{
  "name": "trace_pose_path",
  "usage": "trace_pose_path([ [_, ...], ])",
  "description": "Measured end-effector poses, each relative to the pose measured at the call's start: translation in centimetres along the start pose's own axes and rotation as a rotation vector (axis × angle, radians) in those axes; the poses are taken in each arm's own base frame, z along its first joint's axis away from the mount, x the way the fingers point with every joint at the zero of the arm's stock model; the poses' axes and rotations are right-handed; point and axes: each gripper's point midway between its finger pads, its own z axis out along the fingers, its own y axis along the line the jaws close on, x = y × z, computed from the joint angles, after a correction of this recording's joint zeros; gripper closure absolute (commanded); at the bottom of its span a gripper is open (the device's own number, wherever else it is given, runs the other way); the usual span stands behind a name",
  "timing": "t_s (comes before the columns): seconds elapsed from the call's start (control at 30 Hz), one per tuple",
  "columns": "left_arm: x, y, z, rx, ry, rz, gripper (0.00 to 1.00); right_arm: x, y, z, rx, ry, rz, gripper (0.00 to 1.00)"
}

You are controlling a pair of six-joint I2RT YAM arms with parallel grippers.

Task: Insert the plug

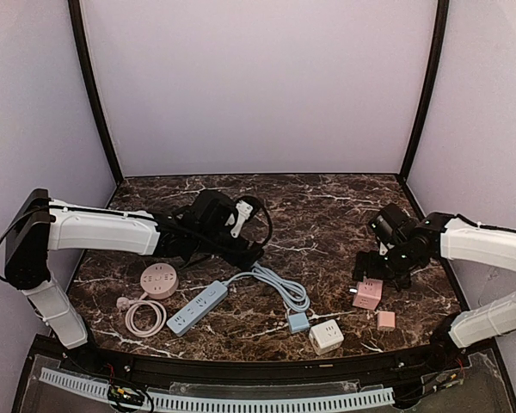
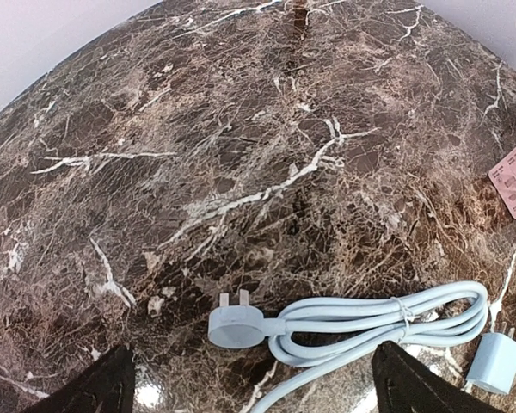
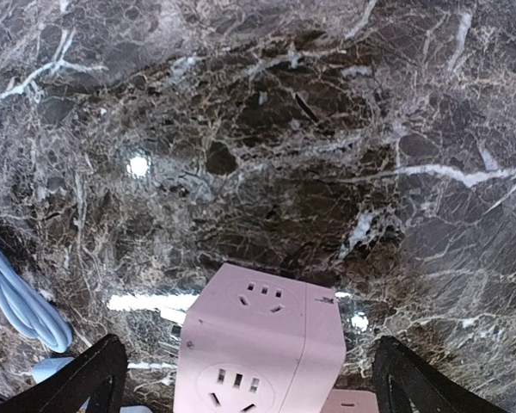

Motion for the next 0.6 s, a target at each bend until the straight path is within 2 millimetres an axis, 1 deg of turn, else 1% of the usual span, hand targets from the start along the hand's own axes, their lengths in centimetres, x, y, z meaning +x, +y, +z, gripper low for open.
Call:
trace_pose_path([
  [0.17, -0.2, 0.0, 0.0, 0.001, -0.010, -0.001, 0.05, 1.3, -0.4, 0.6, 0.031, 0.026, 0.011, 0.02],
  [0.23, -0.3, 0.0, 0.0, 0.001, -0.013, -0.001, 0.05, 1.5, -0.5, 0.8, 0.040, 0.030, 0.014, 0.07],
  [0.3, -0.4, -0.1, 0.0, 0.002, -0.018, -0.002, 0.05, 1.8, -0.6, 1.0, 0.050, 0.036, 0.017, 0.16],
  [0.37, -0.5, -0.1, 0.0, 0.002, -0.021, -0.002, 0.06, 1.8, -0.6, 1.3, 0.052, 0.035, 0.022, 0.23],
  [0.43, -0.6, -0.1, 0.0, 0.003, -0.023, -0.002, 0.06, 1.8, -0.4, 1.4, 0.046, 0.033, 0.013, 0.28],
  [0.6, -0.4, -0.1, 0.2, 0.003, -0.019, -0.001, 0.06, 1.7, -0.2, 2.2, 0.061, 0.041, 0.000, 0.34],
])
